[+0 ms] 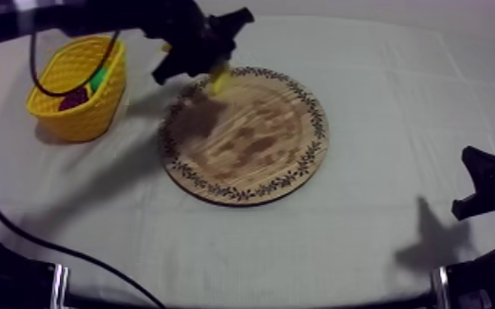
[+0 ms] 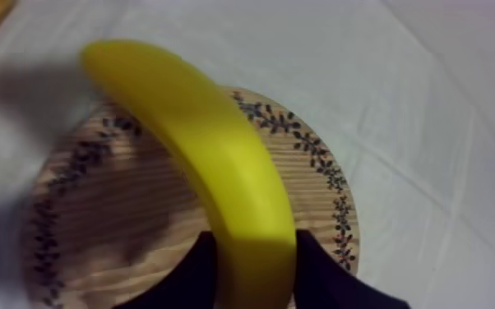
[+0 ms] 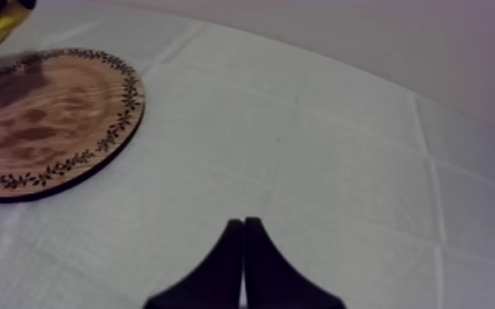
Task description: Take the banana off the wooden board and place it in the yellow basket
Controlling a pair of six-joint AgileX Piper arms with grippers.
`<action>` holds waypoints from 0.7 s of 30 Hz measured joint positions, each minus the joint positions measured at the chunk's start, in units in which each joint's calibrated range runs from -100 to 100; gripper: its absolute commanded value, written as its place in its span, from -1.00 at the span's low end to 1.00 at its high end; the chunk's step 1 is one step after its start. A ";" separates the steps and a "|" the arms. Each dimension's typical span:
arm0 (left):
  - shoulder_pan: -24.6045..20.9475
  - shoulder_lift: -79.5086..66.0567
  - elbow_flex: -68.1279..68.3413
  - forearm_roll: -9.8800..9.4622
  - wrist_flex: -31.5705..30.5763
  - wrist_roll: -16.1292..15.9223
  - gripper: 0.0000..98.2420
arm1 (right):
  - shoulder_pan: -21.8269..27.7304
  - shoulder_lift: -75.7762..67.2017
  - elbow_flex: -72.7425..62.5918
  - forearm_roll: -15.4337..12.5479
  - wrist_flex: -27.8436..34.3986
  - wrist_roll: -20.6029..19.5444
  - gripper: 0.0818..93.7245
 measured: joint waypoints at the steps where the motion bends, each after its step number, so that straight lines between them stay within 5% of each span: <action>1: -0.37 -2.24 1.81 0.05 0.43 -0.35 -0.63 | 0.00 0.00 0.00 0.00 0.00 0.00 -0.99; 21: -12.75 -38.29 32.29 0.27 3.02 -9.33 -0.67 | 0.00 0.00 0.00 0.00 0.00 0.00 -0.99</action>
